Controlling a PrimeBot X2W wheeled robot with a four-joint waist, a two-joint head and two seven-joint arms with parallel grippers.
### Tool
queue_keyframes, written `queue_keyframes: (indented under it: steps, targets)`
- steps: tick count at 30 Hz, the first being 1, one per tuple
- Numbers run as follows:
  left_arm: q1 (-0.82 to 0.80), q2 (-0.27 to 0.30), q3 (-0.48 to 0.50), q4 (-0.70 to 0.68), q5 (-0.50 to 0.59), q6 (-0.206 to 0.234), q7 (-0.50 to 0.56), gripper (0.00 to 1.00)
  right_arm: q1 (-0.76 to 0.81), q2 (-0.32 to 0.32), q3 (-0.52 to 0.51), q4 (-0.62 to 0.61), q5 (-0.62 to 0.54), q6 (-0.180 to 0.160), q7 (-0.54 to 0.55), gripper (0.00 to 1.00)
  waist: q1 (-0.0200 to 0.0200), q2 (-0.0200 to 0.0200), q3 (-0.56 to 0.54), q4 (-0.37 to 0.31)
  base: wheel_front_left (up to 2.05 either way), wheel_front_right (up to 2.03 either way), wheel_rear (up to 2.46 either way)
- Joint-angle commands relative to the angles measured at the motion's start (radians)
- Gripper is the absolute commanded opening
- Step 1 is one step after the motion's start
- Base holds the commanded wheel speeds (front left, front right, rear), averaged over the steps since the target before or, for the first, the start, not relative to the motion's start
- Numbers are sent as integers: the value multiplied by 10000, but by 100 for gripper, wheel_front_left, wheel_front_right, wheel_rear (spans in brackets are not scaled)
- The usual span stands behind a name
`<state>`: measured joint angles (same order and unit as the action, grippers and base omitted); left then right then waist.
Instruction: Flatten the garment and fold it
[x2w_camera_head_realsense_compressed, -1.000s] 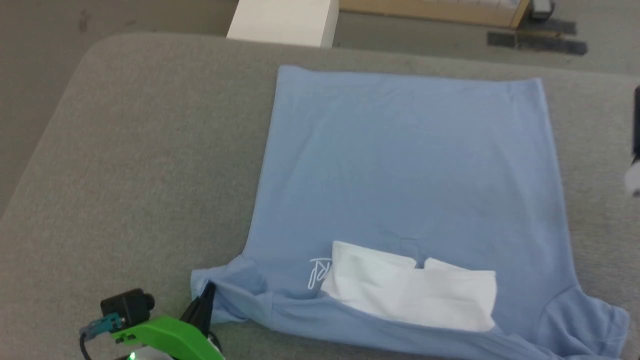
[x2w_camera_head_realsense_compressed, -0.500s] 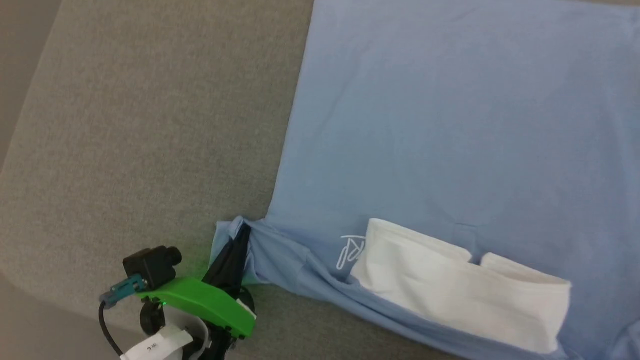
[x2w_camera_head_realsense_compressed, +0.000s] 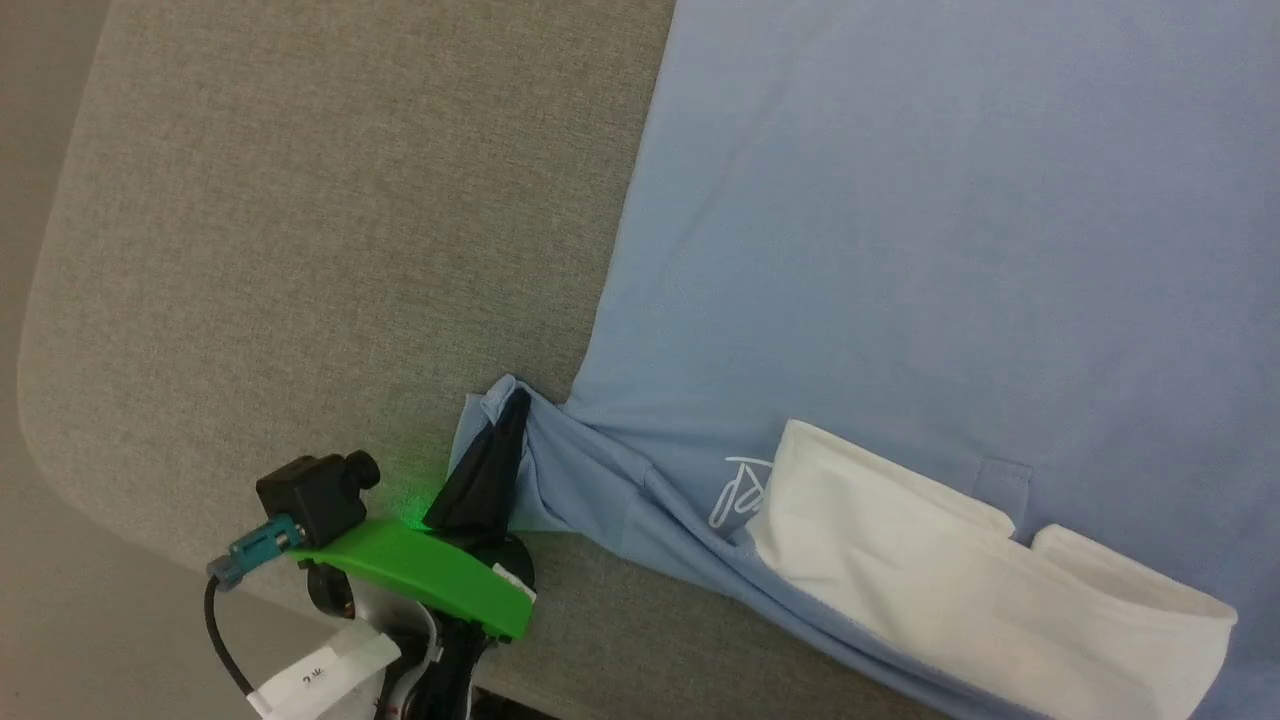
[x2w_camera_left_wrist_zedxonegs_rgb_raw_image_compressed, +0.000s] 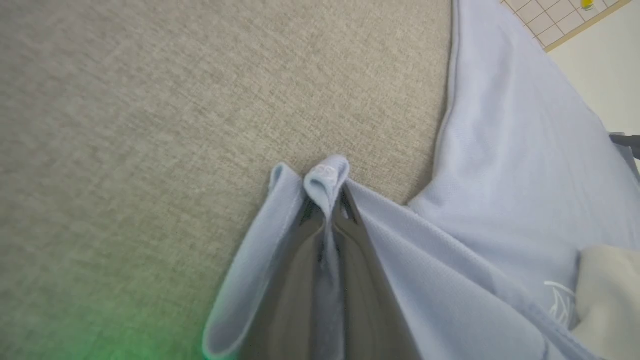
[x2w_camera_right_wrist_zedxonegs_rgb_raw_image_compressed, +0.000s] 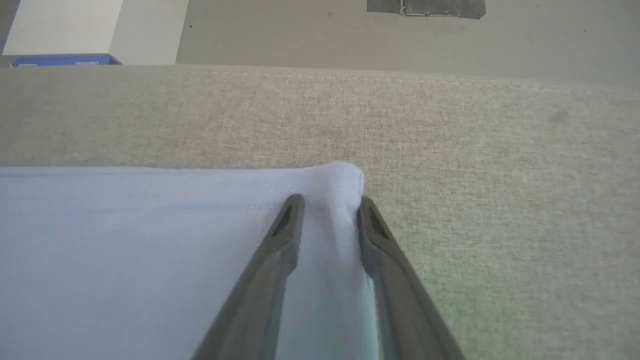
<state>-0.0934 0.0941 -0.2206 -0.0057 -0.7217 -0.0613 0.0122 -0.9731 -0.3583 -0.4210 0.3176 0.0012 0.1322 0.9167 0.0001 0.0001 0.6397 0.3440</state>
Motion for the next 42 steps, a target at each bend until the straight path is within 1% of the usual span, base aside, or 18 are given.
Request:
queue_keyframes:
  steps: [1,5,8,10,12,15,17,21,27,31,34,39,40,41,42]
  targets:
    - [190,156,138,897,1,349,202,0,371,171,-67,-165,51,-15,-639,0,-1,-1,-334,-120,0,0,0]
    - [404,292,215,975,12,411,175,0,1352,472,-345,-509,436,-15,-2897,0,-1,-1,-1184,-343,0,0,0]
    - [738,451,330,957,-6,519,205,0,2348,732,-573,-650,770,-15,-4750,0,-1,-1,-2077,-612,0,0,0]
    - [1044,577,426,899,-34,615,255,0,3102,981,-760,-716,1054,-15,-5642,0,-1,-1,-2742,-806,0,0,0]
    - [1363,719,518,775,-36,748,339,0,3886,1212,-956,-860,1298,-15,-6218,0,-1,-1,-3341,-1007,0,0,0]
    - [1813,917,617,494,-64,932,548,0,5133,1554,-1193,-1243,1540,-15,-6536,0,-1,-1,-4092,-1303,0,0,0]
    - [2086,1065,682,256,-66,1066,712,0,5985,1755,-1338,-1516,1577,-15,-6482,0,-1,-1,-4516,-1514,0,0,0]
    - [2528,1300,782,-226,-100,1299,1037,0,7405,2233,-1671,-1988,1490,-15,-5986,0,-1,-1,-5110,-1949,0,0,0]
    - [2932,1430,858,-684,-184,1517,1296,0,8867,2889,-2161,-2277,1571,-15,-4700,0,-1,-1,-5525,-2496,0,0,0]
    - [3039,1424,824,-811,-226,1567,1368,0,9504,3043,-2443,-1966,1602,-15,-3655,0,-1,-1,-5556,-2701,0,0,0]
    - [3016,1436,796,-866,-234,1588,1401,0,9864,3074,-2473,-1244,1771,-15,-2572,0,-1,-1,-5480,-2805,0,0,0]
    - [2976,1469,783,-854,-230,1578,1389,0,9969,3077,-2370,-669,1909,-15,-1627,0,-1,-1,-5380,-2798,0,0,0]
    - [2959,1462,750,-839,-228,1572,1391,0,9966,3078,-2257,-768,1885,-15,-1483,78,-1,-1,-5343,-2752,0,0,0]
    - [2945,1453,729,-830,-231,1566,1393,0,9931,3078,-2182,-936,1886,-15,-1547,100,-1,-1,-5319,-2718,0,0,0]
    - [2928,1446,714,-822,-235,1560,1392,0,9878,3078,-2123,-1113,1886,-15,-1698,100,-1,-1,-5298,-2691,0,0,0]
